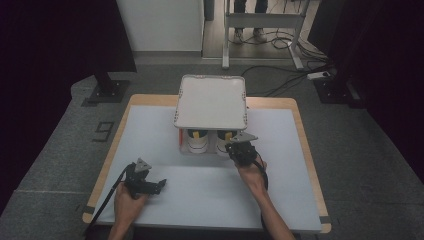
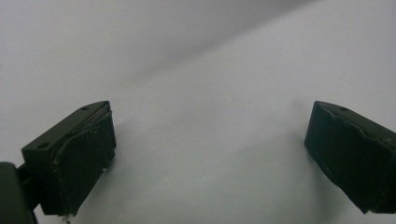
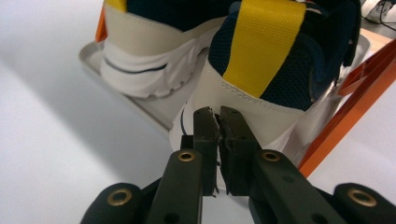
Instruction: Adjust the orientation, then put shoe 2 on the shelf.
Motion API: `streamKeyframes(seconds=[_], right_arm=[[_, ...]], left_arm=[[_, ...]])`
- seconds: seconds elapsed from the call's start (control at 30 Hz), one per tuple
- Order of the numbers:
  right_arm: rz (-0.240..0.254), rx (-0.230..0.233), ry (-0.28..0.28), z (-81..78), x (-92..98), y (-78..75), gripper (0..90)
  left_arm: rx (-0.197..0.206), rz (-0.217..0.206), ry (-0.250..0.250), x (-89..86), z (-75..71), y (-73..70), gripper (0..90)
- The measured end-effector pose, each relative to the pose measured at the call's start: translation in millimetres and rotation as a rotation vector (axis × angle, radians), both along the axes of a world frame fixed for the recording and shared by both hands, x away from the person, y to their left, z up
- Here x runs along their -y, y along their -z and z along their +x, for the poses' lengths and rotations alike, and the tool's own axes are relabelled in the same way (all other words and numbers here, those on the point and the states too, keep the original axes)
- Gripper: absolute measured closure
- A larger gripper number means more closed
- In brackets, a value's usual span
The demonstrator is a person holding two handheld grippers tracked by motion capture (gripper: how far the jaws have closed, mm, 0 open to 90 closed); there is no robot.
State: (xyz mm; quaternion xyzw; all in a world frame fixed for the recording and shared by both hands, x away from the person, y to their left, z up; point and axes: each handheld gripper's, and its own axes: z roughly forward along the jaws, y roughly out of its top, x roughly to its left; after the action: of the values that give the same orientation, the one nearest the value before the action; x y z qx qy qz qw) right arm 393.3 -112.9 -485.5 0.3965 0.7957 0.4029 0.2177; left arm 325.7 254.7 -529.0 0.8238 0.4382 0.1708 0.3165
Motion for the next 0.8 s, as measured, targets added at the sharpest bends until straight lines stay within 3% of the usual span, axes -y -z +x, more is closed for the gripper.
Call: streamKeyframes(seconds=[0.3, 0.5, 0.8], right_arm=[[0.02, 0.016, 0.034, 10.8, 0.3, 4.4, 83.6], [0.032, 0.0, 0.012, 6.2, 0.5, 3.0, 75.2], [-0.001, -0.031, -0.067, -19.8, 12.6, -11.2, 33.7]], left_arm=[[0.0, 0.0, 0.001, -0.1, -0.1, 0.0, 2.0], [0.0, -0.001, 0.001, -0.2, 0.0, 0.0, 2.0], [0.001, 0.001, 0.002, -0.1, -0.2, -0.1, 2.1]])
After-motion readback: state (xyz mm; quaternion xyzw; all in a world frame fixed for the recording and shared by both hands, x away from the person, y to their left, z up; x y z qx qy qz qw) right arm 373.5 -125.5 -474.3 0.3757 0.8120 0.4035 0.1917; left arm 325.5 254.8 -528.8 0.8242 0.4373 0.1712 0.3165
